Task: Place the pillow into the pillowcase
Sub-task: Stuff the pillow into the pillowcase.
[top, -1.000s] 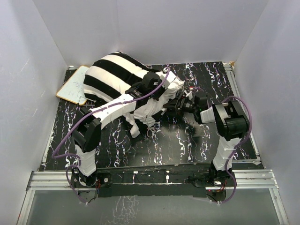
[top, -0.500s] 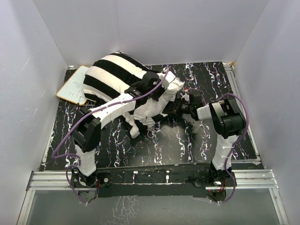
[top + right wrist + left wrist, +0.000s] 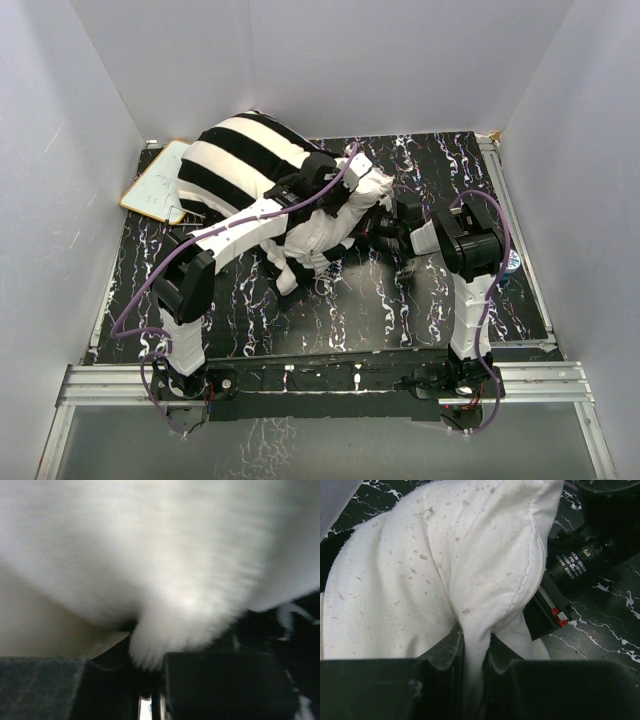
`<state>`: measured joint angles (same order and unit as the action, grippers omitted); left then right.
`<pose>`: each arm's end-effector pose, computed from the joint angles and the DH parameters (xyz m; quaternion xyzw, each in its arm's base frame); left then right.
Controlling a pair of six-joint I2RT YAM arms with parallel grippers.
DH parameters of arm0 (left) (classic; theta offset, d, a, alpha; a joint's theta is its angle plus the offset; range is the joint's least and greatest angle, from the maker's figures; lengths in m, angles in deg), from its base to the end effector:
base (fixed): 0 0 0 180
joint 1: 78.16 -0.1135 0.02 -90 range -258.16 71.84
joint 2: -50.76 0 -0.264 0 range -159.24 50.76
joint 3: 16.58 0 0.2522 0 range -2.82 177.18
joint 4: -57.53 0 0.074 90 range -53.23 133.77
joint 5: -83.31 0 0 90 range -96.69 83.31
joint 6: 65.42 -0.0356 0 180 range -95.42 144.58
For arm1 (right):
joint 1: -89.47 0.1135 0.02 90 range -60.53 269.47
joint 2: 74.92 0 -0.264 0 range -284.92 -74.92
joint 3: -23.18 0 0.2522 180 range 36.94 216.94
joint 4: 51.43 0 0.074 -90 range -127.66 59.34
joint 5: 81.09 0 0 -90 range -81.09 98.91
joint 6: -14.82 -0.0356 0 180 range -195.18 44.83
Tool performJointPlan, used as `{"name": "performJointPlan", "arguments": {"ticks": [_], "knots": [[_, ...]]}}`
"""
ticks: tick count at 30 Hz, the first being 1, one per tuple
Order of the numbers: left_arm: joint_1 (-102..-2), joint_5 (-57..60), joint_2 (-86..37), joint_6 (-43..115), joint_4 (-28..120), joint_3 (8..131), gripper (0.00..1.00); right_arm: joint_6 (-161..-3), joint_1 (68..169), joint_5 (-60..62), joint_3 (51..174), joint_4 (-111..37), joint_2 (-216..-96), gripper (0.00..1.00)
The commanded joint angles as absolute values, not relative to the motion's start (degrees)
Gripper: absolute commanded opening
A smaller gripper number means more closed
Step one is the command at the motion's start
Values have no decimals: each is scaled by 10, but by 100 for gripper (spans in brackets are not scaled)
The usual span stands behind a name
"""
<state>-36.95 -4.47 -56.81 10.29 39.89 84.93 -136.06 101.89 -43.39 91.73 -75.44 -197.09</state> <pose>0.3382 -0.2980 0.2945 0.3991 0.7359 -0.1430 0.5279 0.3782 0.1121 0.0866 0.1163 0.7985 0.5751 0.1348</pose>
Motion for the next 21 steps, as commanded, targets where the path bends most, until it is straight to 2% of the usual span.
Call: {"name": "performJointPlan", "arguments": {"ticks": [1, 3, 5, 10, 16, 21], "knots": [[-390, -54, -557, 97, 417, 850, 0, -1438, 1008, -526, 879, -1050, -1964, 8], [-397, -68, -563, 83, 414, 845, 0, -1538, 997, -566, 853, -1276, -1975, 8], [-412, -70, -569, 74, 413, 833, 0, -1623, 989, -599, 848, -1412, -1977, 8], [-433, -37, -587, 69, 438, 782, 0, -1607, 989, -620, 813, -1425, -1896, 8], [-448, -10, -615, 76, 441, 765, 0, -1632, 996, -595, 830, -1425, -1820, 8], [-474, 29, -609, 110, 453, 780, 0, -1630, 990, -595, 847, -1373, -1842, 8]]}}
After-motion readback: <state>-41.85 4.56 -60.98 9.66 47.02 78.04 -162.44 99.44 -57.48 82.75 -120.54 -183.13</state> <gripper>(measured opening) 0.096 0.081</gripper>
